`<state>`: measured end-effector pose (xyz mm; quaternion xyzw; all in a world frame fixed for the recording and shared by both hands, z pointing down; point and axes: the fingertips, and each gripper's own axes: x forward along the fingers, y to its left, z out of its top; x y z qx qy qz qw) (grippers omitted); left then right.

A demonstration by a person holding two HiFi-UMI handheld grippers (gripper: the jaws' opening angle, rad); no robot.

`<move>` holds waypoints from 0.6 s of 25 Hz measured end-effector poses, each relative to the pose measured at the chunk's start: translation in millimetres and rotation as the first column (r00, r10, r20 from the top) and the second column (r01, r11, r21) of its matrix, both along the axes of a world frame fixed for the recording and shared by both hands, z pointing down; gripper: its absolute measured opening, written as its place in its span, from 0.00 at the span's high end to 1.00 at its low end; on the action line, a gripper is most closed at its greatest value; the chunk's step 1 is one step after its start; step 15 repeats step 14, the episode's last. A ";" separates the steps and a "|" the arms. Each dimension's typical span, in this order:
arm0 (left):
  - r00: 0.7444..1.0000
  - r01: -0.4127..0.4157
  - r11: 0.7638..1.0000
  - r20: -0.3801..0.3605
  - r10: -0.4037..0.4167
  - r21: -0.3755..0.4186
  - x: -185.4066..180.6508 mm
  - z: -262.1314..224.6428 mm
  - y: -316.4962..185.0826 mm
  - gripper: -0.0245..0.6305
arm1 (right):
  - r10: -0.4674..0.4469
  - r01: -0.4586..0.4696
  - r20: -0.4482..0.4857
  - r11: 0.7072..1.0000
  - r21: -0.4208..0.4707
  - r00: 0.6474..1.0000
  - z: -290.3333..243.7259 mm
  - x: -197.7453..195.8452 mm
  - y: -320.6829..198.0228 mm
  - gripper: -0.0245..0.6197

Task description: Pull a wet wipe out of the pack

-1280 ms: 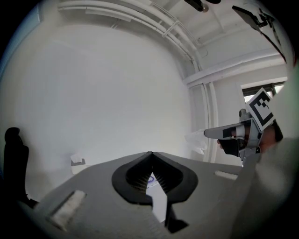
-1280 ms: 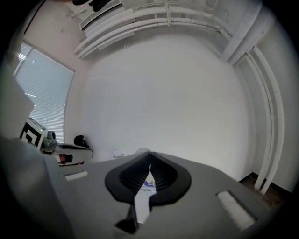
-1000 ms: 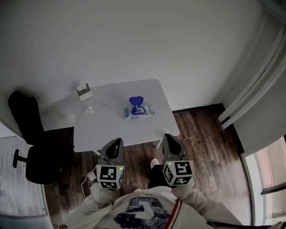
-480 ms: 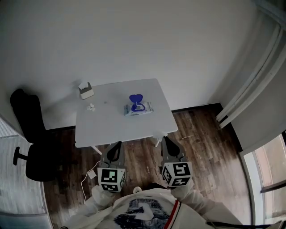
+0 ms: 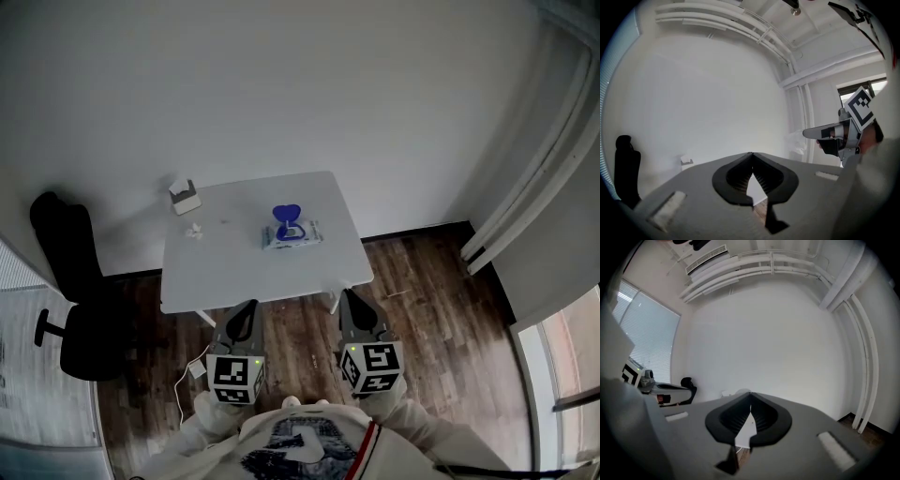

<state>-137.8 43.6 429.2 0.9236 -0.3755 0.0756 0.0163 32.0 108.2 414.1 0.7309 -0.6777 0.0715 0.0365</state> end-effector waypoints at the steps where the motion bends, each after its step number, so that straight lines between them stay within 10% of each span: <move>1: 1.000 0.006 1.000 0.001 -0.006 -0.001 0.9 0.5 -0.5 0.96 | -0.003 0.003 0.002 1.000 -0.001 1.000 0.6 2.0 -0.6 0.95; 15: 0.999 0.033 0.999 0.017 -0.033 -0.004 17.8 4.0 3.3 0.96 | -0.029 0.029 0.010 1.000 0.001 1.000 3.3 20.3 0.7 0.95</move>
